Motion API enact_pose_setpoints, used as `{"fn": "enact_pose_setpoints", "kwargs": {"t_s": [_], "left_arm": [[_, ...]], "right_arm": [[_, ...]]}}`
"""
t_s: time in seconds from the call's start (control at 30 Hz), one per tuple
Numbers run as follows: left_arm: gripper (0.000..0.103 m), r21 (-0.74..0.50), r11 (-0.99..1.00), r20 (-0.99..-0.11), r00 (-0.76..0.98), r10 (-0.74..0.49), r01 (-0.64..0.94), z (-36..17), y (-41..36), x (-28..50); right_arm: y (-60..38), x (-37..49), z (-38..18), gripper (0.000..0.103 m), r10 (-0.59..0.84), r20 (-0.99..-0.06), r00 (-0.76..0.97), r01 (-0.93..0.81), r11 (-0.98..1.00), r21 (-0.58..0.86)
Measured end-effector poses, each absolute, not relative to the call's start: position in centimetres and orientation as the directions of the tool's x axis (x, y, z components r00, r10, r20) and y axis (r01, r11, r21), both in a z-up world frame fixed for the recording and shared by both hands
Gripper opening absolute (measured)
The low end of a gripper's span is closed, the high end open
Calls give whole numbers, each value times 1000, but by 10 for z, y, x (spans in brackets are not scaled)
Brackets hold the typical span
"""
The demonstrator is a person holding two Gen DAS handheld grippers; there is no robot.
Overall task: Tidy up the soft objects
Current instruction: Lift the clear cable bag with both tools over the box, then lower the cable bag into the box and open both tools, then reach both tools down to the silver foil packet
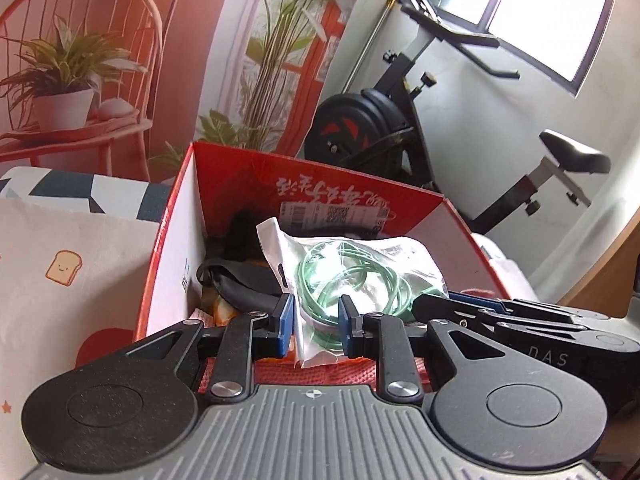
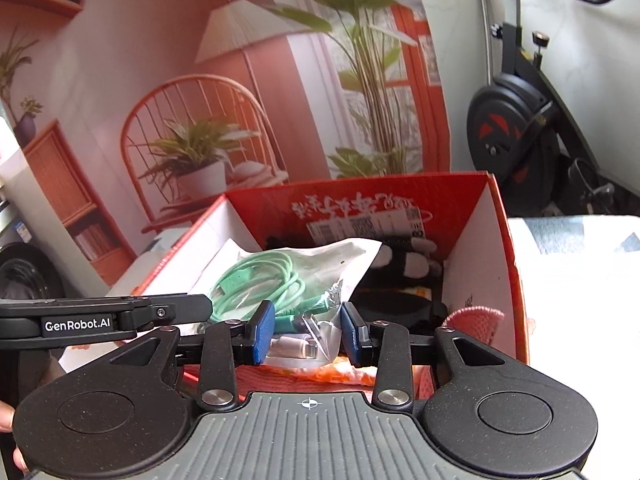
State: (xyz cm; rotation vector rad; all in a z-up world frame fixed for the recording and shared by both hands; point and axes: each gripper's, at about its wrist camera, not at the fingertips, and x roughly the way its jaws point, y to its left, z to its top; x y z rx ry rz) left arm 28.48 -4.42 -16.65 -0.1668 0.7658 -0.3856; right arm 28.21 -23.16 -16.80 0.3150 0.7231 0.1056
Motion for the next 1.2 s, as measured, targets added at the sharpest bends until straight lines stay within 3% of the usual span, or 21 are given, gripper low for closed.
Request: {"fn": "enact_pose_setpoints", "kwargs": {"t_s": [0.4,0.53,0.67,0.87,1.2], "left_arm": [[26,-252,923,-684,621,-383,291,-177,-44,288],[26,-244,917,-678,620,-393,315,-168,-41,279],[37,-229,910,-660,632,-406,344,-155,-34,261],[44,-231,905,-649,637,-416,356,-141,-25,221],[46,-249,897,-657,617,-433,365,-162,-6,159]], "right_arm": [[-233,283,-189,39,151,-723,675,64,963,261],[-231,271,-177,40,120,-696,708,60,972,229],[-232,243,-160,41,103,-628,771,74,966,250],[-230,196,-143,41,76,-547,834,55,974,219],[-213,127,-155,41,91,-538,838,16,982,190]]}}
